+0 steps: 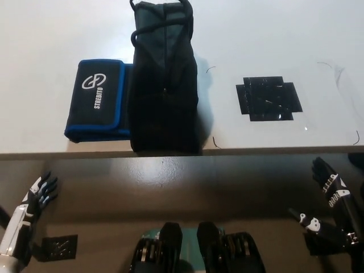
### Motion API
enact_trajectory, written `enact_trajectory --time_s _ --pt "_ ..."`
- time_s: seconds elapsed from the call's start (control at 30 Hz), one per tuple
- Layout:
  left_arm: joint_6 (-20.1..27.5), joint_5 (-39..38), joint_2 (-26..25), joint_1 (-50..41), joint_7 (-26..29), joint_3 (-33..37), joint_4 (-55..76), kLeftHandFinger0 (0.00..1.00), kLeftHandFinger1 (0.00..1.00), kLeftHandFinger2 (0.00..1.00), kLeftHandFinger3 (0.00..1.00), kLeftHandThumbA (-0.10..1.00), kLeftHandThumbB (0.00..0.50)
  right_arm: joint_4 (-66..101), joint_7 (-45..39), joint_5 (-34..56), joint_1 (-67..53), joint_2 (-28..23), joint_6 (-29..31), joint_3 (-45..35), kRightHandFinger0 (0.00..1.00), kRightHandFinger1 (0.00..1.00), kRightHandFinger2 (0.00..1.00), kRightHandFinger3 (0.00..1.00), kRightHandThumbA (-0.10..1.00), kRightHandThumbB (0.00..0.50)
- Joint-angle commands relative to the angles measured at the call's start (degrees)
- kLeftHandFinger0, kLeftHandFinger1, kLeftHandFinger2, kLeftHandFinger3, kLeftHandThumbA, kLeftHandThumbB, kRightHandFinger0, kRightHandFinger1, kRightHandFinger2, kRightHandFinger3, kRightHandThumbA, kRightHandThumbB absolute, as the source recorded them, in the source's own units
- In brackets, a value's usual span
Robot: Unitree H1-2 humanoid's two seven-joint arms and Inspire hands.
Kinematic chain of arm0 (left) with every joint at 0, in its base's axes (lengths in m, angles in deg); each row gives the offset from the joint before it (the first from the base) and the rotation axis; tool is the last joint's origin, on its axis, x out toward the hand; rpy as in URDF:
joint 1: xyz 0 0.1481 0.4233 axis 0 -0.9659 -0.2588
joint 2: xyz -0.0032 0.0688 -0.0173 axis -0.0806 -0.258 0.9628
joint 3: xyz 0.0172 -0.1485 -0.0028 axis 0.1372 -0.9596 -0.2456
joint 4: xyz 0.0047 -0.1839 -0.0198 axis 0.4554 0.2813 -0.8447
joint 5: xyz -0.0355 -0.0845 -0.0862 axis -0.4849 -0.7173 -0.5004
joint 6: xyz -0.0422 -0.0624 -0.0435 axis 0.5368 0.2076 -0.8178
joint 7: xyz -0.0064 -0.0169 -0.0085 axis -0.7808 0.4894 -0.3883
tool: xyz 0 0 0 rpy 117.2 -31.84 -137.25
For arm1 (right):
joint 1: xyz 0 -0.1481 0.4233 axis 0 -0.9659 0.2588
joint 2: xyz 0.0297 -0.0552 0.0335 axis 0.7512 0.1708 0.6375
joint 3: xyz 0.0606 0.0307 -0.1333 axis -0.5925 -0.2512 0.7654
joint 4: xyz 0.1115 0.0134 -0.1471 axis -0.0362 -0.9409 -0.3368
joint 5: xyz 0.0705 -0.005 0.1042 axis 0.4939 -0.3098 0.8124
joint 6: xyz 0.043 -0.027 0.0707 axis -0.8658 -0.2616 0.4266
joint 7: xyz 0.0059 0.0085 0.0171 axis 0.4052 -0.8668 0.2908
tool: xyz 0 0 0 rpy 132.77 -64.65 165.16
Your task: Use both hands to pick up the lunch bag on the right hand side and smoothly move it near the note book on the left hand side
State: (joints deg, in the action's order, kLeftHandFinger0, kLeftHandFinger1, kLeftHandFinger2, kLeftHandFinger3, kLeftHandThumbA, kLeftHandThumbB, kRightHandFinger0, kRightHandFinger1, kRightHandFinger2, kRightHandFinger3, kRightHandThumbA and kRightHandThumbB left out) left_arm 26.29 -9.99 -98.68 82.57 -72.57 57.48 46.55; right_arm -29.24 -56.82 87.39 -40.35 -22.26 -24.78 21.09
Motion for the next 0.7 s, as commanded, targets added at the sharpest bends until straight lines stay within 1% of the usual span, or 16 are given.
enact_trajectory --time_s 0.0,0.03,0.1,0.17,0.27,0.33,0.37,0.4,0.43,0.5,0.67 --pt "3.6 0.6 -2.0 1.3 0.1 0.1 -2.2 1.00 1.00 1.00 1.00 1.00 0.173 -0.7 -0.3 -0.1 1.4 -0.4 4.9 0.2 1.00 1.00 1.00 1.00 1.00 0.244" --pt "3.5 0.6 -1.9 0.8 0.0 0.1 -2.1 1.00 1.00 1.00 1.00 1.00 0.173 -0.5 -0.4 0.2 0.8 -0.3 4.9 0.3 1.00 1.00 1.00 1.00 1.00 0.244" --pt "3.9 0.4 -1.8 -1.0 -0.2 0.0 -2.1 1.00 1.00 1.00 1.00 1.00 0.154 -0.4 -0.5 0.4 -0.6 0.0 5.2 0.6 1.00 1.00 1.00 1.00 1.00 0.252" --pt "4.7 0.9 -1.8 -1.7 0.0 0.1 -2.9 1.00 1.00 1.00 1.00 1.00 0.139 -0.5 -0.6 1.0 -1.1 0.3 5.4 0.7 1.00 1.00 1.00 1.00 1.00 0.242" --pt "4.4 0.1 -1.6 -1.4 -0.4 0.3 -3.8 1.00 1.00 1.00 1.00 1.00 0.192 -0.8 -0.8 1.3 -0.9 0.1 6.0 0.8 1.00 1.00 1.00 1.00 1.00 0.253" --pt "4.4 0.0 -1.7 -0.8 -0.5 0.4 -4.4 1.00 1.00 1.00 1.00 1.00 0.213 -1.4 -0.8 1.4 -0.2 0.0 6.0 0.8 1.00 1.00 1.00 1.00 1.00 0.273" --pt "4.4 0.1 -1.7 -0.7 -0.5 0.5 -4.5 1.00 1.00 1.00 1.00 1.00 0.215 -1.5 -0.8 1.5 0.0 0.0 5.8 0.8 1.00 1.00 1.00 1.00 1.00 0.276" --pt "4.3 0.1 -1.8 -0.8 -0.5 0.5 -4.4 1.00 1.00 1.00 1.00 1.00 0.221 -1.6 -0.8 1.5 0.2 0.0 5.4 0.9 1.00 1.00 1.00 1.00 1.00 0.292" --pt "4.0 0.0 -1.8 -0.7 -0.5 0.4 -4.4 1.00 1.00 1.00 1.00 1.00 0.220 -1.9 -1.0 2.4 0.9 0.3 5.2 0.9 1.00 1.00 1.00 1.00 1.00 0.284" --pt "3.7 -0.2 -1.7 -0.5 -0.5 0.4 -4.4 1.00 1.00 1.00 1.00 1.00 0.221 -2.6 -1.3 4.1 1.8 0.7 4.9 0.7 1.00 1.00 1.00 1.00 1.00 0.247" --pt "3.5 -0.1 -1.8 0.4 -0.4 0.4 -4.4 1.00 1.00 1.00 1.00 1.00 0.218 -3.5 -1.3 5.4 3.4 1.1 3.7 0.5 1.00 1.00 1.00 1.00 1.00 0.243"
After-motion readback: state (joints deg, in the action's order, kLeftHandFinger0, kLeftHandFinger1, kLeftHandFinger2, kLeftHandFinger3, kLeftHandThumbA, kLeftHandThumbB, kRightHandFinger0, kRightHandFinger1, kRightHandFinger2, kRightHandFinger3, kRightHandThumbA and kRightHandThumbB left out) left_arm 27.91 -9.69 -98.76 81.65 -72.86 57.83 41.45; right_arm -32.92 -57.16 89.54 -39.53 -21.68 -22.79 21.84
